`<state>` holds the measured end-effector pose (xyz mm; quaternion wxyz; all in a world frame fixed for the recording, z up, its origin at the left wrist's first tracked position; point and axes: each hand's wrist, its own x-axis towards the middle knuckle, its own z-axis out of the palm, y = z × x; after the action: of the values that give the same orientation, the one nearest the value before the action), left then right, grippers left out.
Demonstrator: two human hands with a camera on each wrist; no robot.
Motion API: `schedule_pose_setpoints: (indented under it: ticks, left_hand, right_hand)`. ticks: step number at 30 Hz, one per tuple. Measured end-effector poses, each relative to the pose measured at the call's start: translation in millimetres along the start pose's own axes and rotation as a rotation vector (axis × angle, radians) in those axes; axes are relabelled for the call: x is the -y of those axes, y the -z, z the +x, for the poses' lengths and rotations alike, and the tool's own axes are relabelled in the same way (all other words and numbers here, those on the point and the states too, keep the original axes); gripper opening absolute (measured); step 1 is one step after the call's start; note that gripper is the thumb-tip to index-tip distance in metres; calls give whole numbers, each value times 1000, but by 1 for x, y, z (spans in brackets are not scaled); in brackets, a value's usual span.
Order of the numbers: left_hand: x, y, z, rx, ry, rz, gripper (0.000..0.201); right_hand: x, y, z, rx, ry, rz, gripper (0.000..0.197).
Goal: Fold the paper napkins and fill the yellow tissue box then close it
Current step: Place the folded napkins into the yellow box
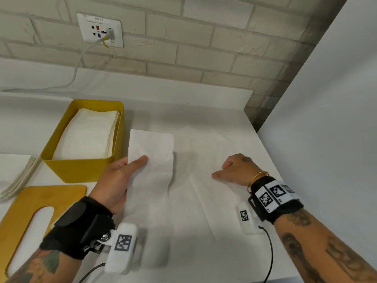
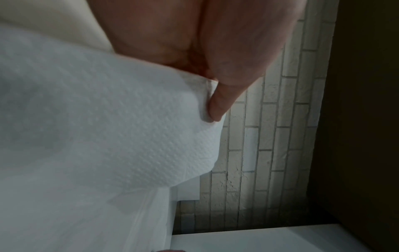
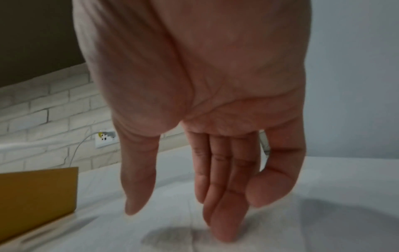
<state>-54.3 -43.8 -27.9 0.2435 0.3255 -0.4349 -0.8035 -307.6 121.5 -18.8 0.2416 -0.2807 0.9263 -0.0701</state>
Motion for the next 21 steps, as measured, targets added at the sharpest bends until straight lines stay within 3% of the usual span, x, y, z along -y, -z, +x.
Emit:
schedule_pose_setpoints:
  ticks: [2,4,8,11,15,16,18,21]
  left_hand:
    - [2,0,0,1,2,3,28]
    - [2,-1,0,-3,0,2,26]
    - [3,-1,-3,0,7,-13,27]
    - [2,1,-5,-2,10,-33,27]
    - [2,6,-6,-21,7,-37,27]
    - [2,6,-6,-28,3,-28,27]
    - [2,6,-6,-41,-6,-11,25]
    - [2,6,-5,-45,-13,-4,26]
  right_hand:
    - [6,-5,3,23,-27,-103,82]
    - [9,-7,5,57,-20,-108,81]
    - [9,-6,5,81,33,-33,38]
    - [2,-2,4,69,65,128,44]
    - [-12,13,3,49,48,404,27]
    - [-13,17,2,22,56,427,30]
    - [-16,22,2,20,88,432,57]
    - [-20,16,-8,122,97,272,64]
